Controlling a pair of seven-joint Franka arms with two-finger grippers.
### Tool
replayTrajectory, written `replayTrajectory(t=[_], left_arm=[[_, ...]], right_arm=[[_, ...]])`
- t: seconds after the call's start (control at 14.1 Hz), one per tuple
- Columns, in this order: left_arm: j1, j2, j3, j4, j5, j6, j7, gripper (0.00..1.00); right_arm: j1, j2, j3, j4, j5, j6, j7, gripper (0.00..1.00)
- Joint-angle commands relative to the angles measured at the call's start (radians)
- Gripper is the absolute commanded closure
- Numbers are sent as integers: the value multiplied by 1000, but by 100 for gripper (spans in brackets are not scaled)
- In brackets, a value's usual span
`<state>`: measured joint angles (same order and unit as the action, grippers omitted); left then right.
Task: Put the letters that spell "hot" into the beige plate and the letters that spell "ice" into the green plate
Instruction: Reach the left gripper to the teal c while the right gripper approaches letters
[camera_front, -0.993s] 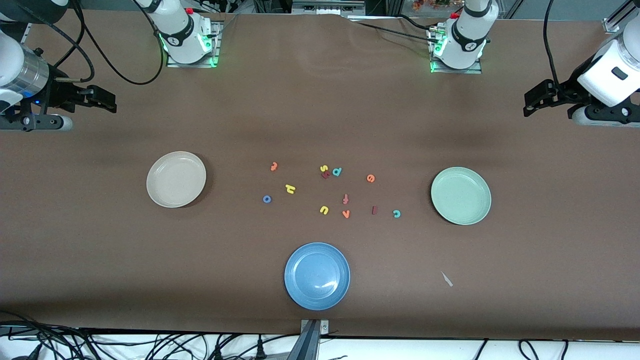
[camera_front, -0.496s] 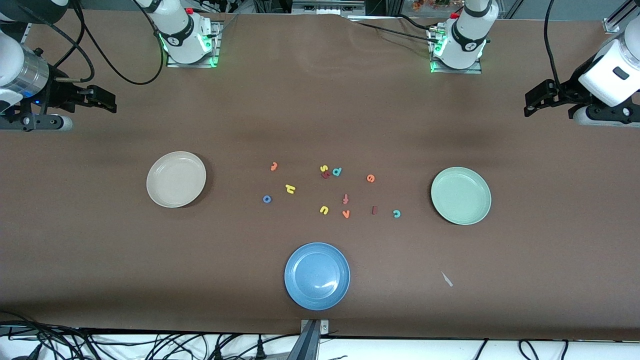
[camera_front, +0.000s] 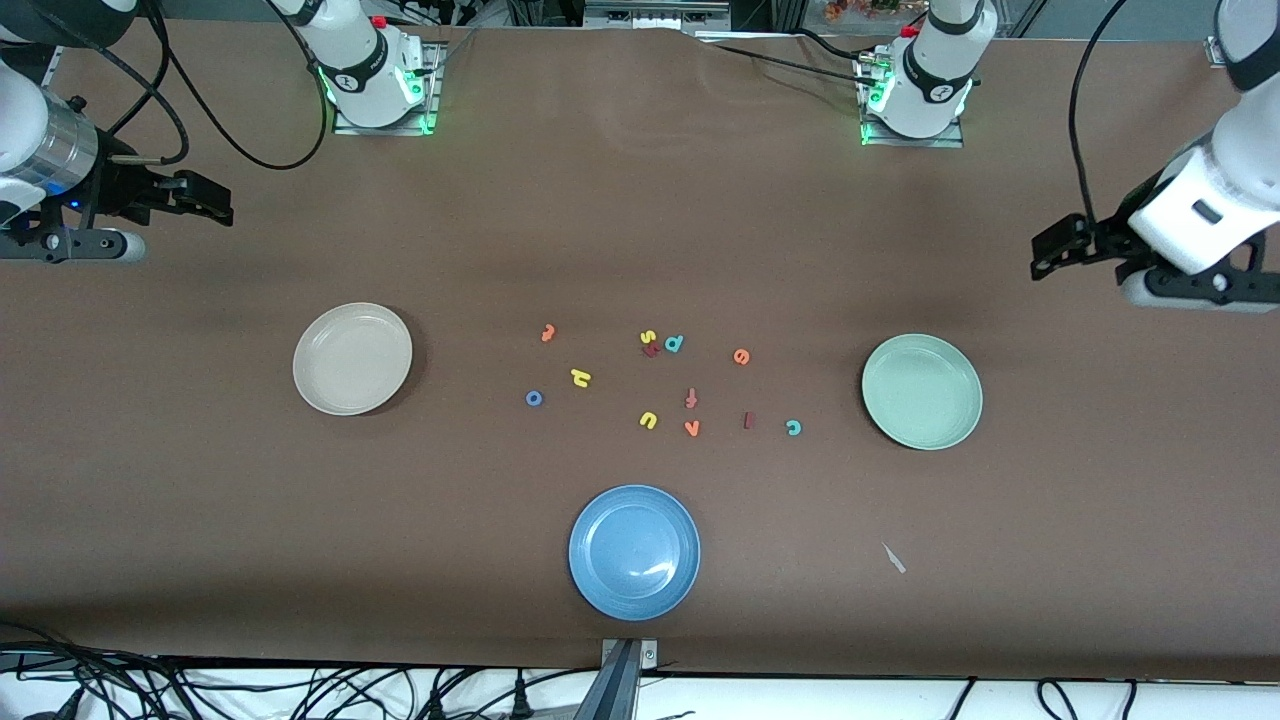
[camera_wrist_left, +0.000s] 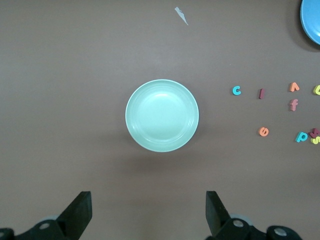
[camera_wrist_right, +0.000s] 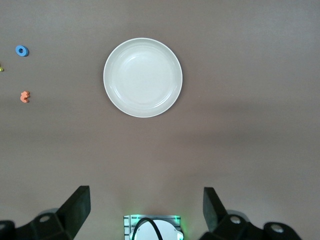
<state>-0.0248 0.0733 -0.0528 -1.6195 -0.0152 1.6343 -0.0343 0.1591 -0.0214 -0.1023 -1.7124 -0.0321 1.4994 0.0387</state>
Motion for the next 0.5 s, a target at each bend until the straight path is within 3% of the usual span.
replayTrajectory(t=[0.0,0.43], left_arm=[[-13,68,-19,78,-17,-7,22,0],[-168,143,-22,84,-19,-7,34,0]], right_arm=[[-1,12,3,28,15,-25,4,0],[-3,24,1,28,14,-25,0,0]])
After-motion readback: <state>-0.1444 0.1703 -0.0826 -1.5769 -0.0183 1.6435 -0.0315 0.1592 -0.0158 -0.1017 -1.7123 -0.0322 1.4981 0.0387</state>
